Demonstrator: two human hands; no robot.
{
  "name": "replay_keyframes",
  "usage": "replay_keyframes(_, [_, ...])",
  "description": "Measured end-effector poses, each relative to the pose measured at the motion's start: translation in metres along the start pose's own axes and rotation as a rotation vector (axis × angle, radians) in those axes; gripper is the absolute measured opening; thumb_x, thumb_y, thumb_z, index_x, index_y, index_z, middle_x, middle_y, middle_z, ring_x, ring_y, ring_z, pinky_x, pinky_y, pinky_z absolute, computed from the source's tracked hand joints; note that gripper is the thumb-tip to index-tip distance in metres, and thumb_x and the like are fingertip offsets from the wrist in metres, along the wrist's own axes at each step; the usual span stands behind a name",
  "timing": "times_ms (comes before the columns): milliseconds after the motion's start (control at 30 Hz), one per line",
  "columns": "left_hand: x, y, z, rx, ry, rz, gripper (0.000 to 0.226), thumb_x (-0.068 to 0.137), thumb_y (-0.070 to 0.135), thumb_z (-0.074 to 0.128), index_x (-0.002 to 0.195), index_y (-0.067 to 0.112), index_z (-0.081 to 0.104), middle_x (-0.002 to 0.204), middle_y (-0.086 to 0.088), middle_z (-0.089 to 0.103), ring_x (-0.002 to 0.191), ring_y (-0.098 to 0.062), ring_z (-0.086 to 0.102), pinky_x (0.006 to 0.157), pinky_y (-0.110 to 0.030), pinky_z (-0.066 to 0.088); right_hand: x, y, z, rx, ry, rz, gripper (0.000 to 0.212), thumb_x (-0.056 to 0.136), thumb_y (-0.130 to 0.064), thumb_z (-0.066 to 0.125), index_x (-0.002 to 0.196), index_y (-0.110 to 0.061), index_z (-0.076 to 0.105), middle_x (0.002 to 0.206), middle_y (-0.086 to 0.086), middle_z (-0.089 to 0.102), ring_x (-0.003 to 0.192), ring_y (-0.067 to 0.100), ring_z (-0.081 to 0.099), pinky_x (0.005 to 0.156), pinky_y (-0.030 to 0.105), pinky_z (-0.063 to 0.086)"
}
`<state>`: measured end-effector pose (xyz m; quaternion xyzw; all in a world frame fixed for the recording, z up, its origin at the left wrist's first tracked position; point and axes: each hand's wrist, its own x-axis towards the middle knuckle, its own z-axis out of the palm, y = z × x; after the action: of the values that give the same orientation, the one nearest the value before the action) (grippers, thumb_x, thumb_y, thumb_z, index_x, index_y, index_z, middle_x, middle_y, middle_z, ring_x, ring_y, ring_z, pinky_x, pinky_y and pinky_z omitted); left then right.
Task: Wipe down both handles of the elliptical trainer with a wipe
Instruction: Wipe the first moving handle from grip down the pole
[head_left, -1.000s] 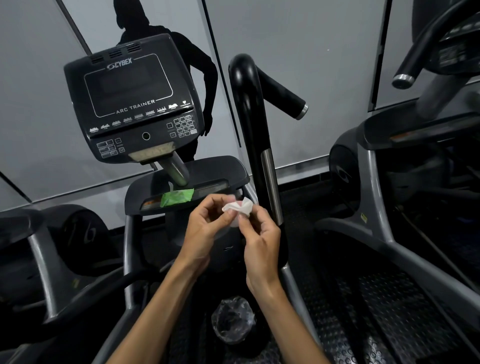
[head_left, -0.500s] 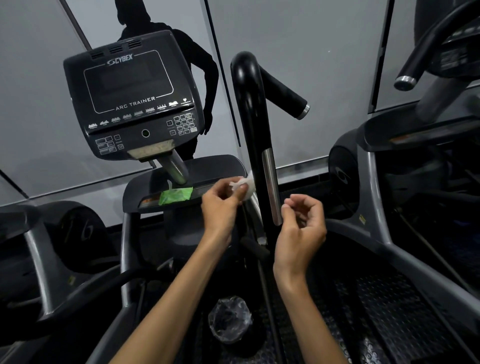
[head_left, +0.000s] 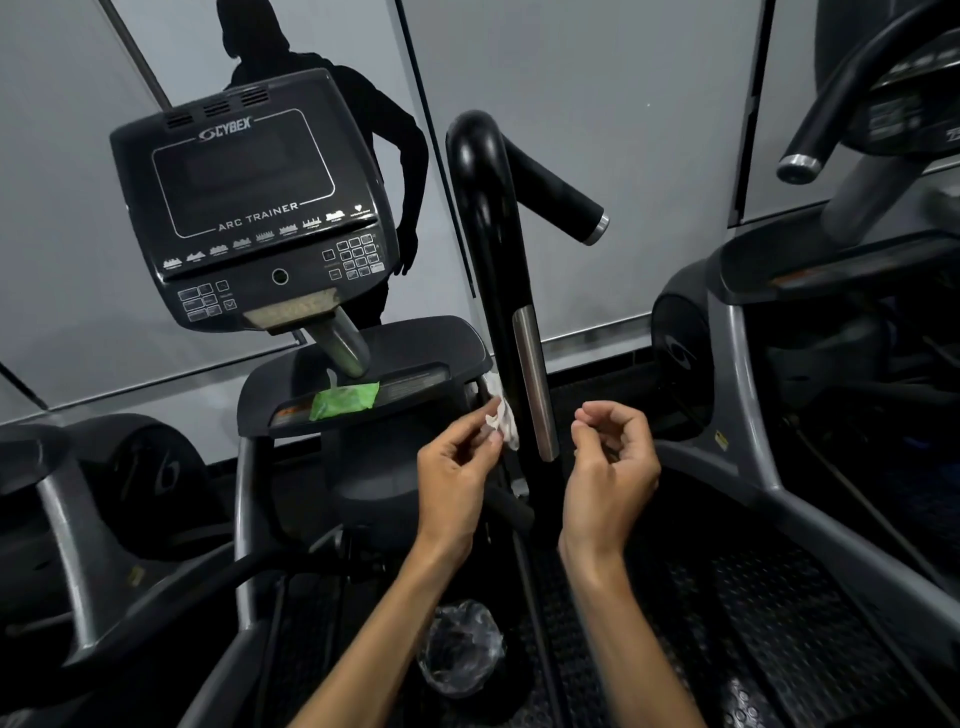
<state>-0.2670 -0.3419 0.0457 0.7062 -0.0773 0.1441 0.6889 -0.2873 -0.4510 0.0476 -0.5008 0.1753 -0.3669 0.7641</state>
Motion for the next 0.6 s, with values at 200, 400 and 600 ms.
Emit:
replay_keyframes(200, [0.012, 0.006, 0.013, -0.060, 0.055, -0.039, 0.023, 0.089, 0.000, 0.072, 0.104, 0.018, 0.072, 0.081, 0.007, 0.075, 0.081, -0.003, 0.069, 0.078, -0.019, 0.053, -0.002, 0.001, 0.001, -0.016, -0.015, 0.001, 0.025, 0.085, 0.008, 0.064, 0.085, -0.017, 0.067, 0.085, -0.001, 0.069, 0.077, 0.009, 0.062, 0.073, 0.017, 0.048])
replay_keyframes(400, [0.009, 0.000, 0.014, 0.058, 0.090, -0.001, 0.007, 0.094, 0.025, 0.072, 0.094, 0.020, 0.077, 0.084, 0.005, 0.073, 0.085, -0.008, 0.067, 0.085, -0.034, 0.056, -0.003, -0.001, -0.002, -0.015, -0.024, 0.003, 0.024, 0.086, 0.007, 0.063, 0.086, -0.017, 0.067, 0.086, 0.000, 0.069, 0.079, 0.010, 0.063, 0.074, 0.019, 0.049])
replay_keyframes(600, [0.015, 0.004, 0.019, 0.110, 0.107, 0.050, 0.012, 0.096, 0.025, 0.066, 0.089, 0.021, 0.074, 0.090, -0.001, 0.071, 0.085, -0.009, 0.064, 0.087, -0.040, 0.055, -0.006, 0.000, 0.004, -0.032, -0.072, 0.010, 0.027, 0.083, 0.003, 0.065, 0.085, -0.024, 0.068, 0.087, -0.001, 0.070, 0.082, 0.015, 0.065, 0.077, 0.034, 0.053])
